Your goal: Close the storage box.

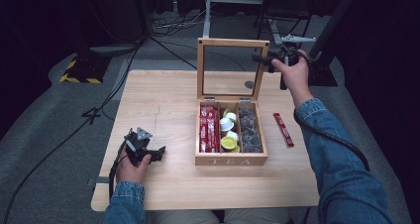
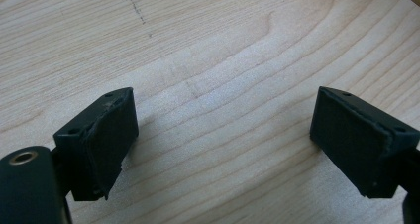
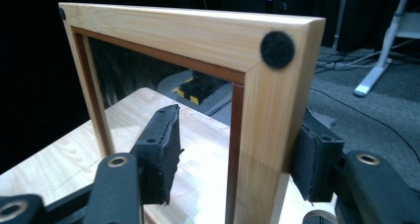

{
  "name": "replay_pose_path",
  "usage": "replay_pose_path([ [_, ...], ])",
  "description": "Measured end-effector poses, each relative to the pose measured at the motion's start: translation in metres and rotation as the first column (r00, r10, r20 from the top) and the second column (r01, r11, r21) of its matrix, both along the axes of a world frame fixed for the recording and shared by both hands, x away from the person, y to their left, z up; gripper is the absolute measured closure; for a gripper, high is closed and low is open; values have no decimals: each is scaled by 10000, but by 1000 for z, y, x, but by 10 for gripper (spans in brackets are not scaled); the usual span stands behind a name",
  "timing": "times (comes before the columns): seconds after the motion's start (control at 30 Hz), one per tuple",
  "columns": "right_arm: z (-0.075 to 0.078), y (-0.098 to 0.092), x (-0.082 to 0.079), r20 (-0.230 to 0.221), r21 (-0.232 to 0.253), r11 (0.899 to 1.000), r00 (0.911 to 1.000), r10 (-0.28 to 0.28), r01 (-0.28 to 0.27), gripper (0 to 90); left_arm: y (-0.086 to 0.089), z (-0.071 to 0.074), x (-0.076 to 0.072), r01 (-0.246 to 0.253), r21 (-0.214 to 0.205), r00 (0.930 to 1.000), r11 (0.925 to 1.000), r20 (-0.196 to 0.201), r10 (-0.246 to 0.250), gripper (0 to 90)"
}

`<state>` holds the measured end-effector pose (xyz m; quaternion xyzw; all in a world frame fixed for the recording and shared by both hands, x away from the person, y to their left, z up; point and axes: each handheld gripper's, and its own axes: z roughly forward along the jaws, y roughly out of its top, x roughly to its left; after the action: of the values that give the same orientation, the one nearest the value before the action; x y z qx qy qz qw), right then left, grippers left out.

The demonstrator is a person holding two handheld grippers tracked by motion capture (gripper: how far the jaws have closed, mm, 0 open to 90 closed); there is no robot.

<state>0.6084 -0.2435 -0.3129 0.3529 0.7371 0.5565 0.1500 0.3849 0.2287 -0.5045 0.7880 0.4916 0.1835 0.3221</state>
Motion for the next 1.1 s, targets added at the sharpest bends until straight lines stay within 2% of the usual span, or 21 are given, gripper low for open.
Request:
replay_pose_path([
  [0.2, 7, -3, -31, 298, -112, 9993, 9989, 360, -357, 443, 0, 0, 0, -3, -12, 10000, 10000, -9, 3, 116],
  [0.27, 8, -4, -43, 365, -237, 9985, 9980, 512, -503, 449, 0, 0, 0, 2, -7, 10000, 10000, -8, -2, 117],
  [0.3, 10, -6, -53, 430, -392, 9973, 9970, 637, -620, 476, 0, 0, 0, -9, 8, 10000, 10000, -8, 9, 116],
  [0.33, 10, -6, -53, 430, -392, 9973, 9970, 637, -620, 476, 0, 0, 0, -11, -3, 10000, 10000, -9, 11, 116],
  [0.4, 14, -8, -64, 496, -419, 9964, 9959, 760, -739, 459, 0, 0, 0, -21, -13, 10000, 10000, -6, 21, 116],
  [0.47, 16, -8, -70, 404, -666, 9944, 9956, 846, -818, 451, 0, 0, 0, -15, -6, 10000, 10000, -10, 15, 116],
  [0.57, 18, -8, -79, 567, -1245, 9895, 9951, 813, -738, 428, 0, 0, 0, -19, -13, 10000, 10000, -9, 19, 116],
  [0.77, 23, -7, -95, 727, -1840, 9807, 9941, 807, -661, 409, 0, 0, 0, 0, 0, 10000, 10000, -2, 0, 116],
  [1.1, 19, -7, -123, 423, -2483, 9662, 9957, 822, -692, 399, 0, 0, 0, -22, -23, 10000, 10000, -13, 22, 117],
])
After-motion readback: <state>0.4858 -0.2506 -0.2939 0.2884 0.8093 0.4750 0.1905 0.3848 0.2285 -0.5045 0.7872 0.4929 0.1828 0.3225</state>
